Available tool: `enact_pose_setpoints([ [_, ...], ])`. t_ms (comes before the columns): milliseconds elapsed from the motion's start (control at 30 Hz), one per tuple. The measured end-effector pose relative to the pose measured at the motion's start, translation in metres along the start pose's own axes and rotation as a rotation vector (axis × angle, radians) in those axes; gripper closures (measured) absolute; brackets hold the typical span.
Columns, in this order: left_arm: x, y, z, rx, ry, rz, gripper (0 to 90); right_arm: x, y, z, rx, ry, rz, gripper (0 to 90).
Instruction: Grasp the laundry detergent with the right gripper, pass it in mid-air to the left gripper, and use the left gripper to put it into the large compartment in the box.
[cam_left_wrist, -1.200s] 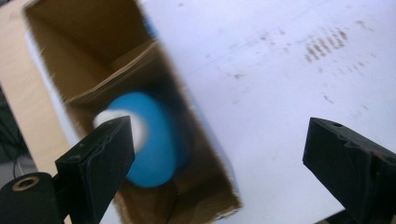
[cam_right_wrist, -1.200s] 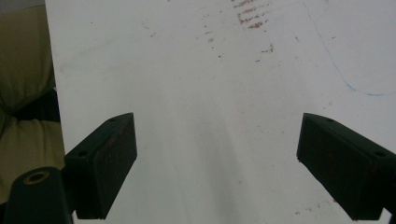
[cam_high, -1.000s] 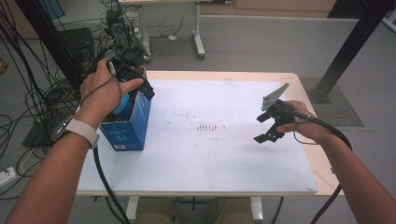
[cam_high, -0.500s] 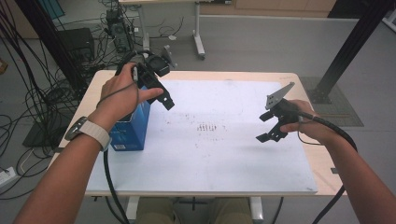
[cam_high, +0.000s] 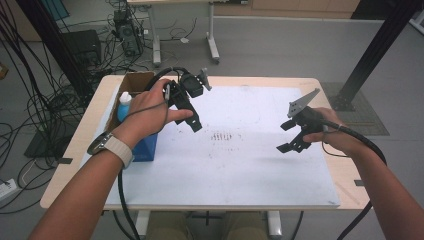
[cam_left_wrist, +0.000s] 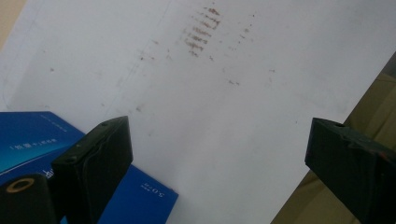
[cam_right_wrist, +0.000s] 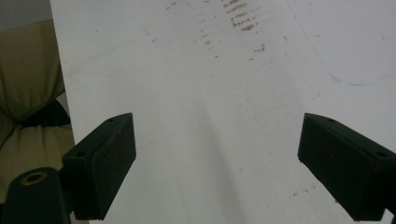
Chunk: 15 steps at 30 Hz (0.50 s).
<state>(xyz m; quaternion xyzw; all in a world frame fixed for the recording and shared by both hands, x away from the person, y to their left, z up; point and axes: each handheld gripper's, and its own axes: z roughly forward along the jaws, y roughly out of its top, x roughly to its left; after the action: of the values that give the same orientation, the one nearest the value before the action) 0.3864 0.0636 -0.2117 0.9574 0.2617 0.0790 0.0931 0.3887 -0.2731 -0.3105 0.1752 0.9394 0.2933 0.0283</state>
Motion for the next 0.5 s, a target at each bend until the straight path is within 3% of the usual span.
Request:
enact_pose_setpoints([
  [500,-0.0081,0.0081,0.0093,0.008,-0.01,0.028,8.3,0.0014,0.0021,-0.0024,-0.006,-0.005,-0.005,11.6],
])
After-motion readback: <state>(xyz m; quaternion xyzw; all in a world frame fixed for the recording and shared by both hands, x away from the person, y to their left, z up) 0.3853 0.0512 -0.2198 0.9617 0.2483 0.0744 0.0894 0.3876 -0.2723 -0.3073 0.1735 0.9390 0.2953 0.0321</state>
